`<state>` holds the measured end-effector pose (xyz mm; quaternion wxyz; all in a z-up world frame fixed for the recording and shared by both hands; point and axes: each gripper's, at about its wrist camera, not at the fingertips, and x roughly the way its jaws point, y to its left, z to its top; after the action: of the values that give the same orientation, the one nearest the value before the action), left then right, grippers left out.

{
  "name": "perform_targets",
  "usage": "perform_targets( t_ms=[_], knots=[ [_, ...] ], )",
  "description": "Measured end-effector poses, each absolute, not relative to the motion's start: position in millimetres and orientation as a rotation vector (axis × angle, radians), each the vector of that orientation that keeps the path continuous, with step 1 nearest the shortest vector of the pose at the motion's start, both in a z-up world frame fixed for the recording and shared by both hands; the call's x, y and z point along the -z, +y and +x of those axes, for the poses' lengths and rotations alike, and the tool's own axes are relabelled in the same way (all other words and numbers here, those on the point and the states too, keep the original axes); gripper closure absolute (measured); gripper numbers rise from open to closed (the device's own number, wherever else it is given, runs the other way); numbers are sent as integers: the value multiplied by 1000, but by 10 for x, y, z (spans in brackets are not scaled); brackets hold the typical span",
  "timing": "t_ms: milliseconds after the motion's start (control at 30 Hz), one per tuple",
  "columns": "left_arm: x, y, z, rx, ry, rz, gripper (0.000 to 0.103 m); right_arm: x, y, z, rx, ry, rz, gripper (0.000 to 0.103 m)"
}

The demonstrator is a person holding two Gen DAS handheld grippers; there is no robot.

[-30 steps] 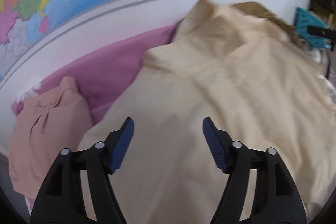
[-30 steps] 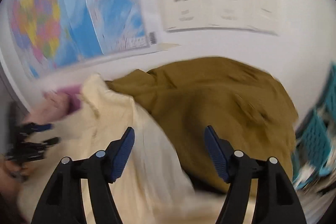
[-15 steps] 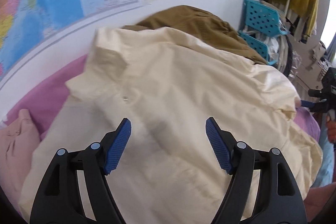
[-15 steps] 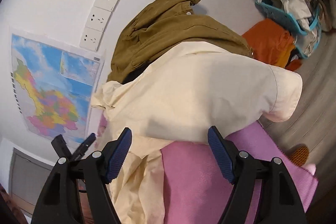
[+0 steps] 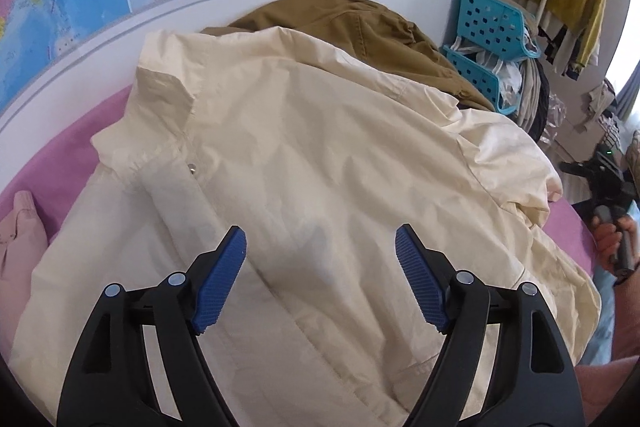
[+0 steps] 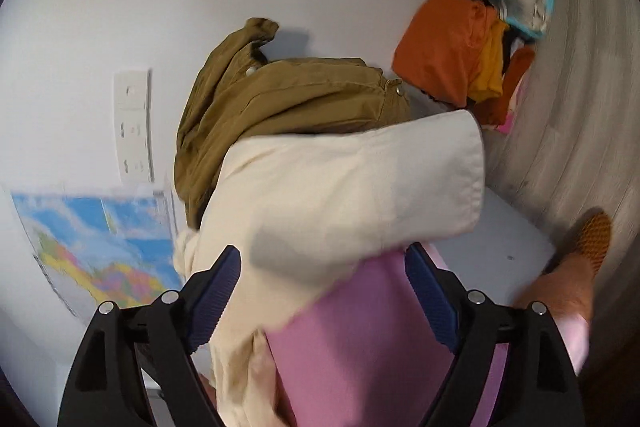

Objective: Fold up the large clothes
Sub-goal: 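Grasp a cream shirt sleeve cuff with the right tool and lift it up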

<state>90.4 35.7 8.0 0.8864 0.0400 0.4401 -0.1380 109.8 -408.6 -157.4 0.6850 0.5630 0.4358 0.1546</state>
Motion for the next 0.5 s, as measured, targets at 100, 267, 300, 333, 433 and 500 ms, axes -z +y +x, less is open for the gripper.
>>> perform_targets(
  t_ms=[100, 267, 300, 333, 433, 500],
  knots=[
    [-78, 298, 924, 298, 921, 63, 27, 1643, -4086, 1227, -392, 946, 1363, 34],
    [-81, 167, 1015, 326, 918, 40, 27, 983, -4057, 1224, -389, 757, 1127, 97],
    [-81, 126, 1063, 338, 920, 29, 27, 762, -4024, 1196, -393, 706, 1058, 98],
    [-84, 84, 1112, 347, 919, 18, 27, 562, -3993, 1165, -398, 661, 999, 98],
    [-86, -58, 1285, 360, 910, 11, 27, -235, -3778, 1009, -452, 493, 792, 98],
    [-56, -141, 1425, 355, 915, 1, 30, -755, -3524, 874, -483, 395, 617, 99]
  ],
)
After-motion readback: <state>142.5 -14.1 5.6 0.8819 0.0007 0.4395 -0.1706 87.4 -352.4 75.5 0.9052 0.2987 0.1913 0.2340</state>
